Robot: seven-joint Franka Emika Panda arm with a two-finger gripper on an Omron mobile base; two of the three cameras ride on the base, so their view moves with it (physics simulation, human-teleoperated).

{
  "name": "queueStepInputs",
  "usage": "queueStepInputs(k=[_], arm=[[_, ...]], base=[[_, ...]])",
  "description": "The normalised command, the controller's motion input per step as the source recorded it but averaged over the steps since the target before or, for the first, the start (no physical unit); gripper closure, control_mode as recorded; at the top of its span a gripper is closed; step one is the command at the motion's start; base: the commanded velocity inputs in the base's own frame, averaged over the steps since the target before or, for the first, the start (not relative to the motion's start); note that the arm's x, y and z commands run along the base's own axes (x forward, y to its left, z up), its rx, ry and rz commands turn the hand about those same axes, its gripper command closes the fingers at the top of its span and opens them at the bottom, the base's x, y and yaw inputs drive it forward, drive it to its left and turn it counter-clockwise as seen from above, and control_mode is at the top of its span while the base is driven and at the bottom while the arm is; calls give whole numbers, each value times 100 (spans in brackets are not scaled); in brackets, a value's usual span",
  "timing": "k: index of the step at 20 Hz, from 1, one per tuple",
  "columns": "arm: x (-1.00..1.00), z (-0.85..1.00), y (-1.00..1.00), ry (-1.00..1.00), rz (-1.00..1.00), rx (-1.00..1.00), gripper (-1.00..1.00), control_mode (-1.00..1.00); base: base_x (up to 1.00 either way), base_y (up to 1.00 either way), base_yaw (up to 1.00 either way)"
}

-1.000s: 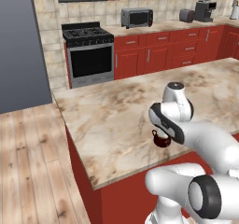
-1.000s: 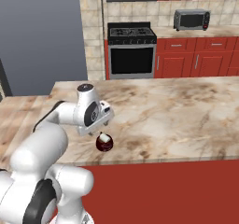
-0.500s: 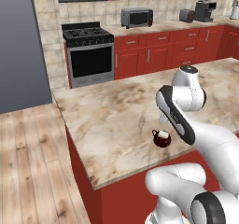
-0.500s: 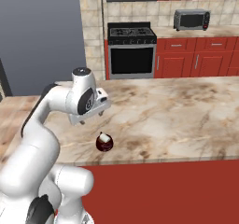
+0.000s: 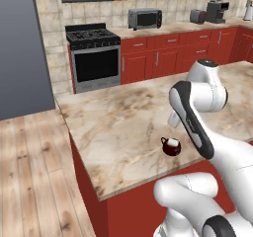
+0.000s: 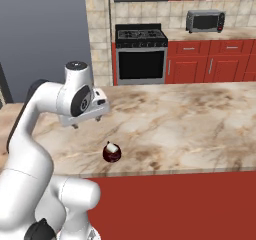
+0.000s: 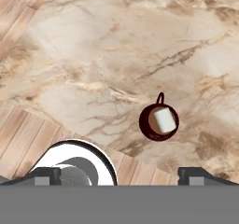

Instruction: Pick up the marshmallow and place it in the cup of hot chocolate on the dining counter.

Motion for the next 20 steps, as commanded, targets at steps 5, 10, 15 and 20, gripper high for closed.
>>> queueStepInputs(k=[5,10,15,20], arm=[[-42,35,26,0,-7,0,-100,-100],[-39,41,16,-1,-7,0,-100,-100],[-18,50,5,-3,-8,0,-100,-100],[-18,37,0,-1,-10,0,-100,-100]], base=[[0,0,0],[0,0,0],[0,0,0],[0,0,0]])
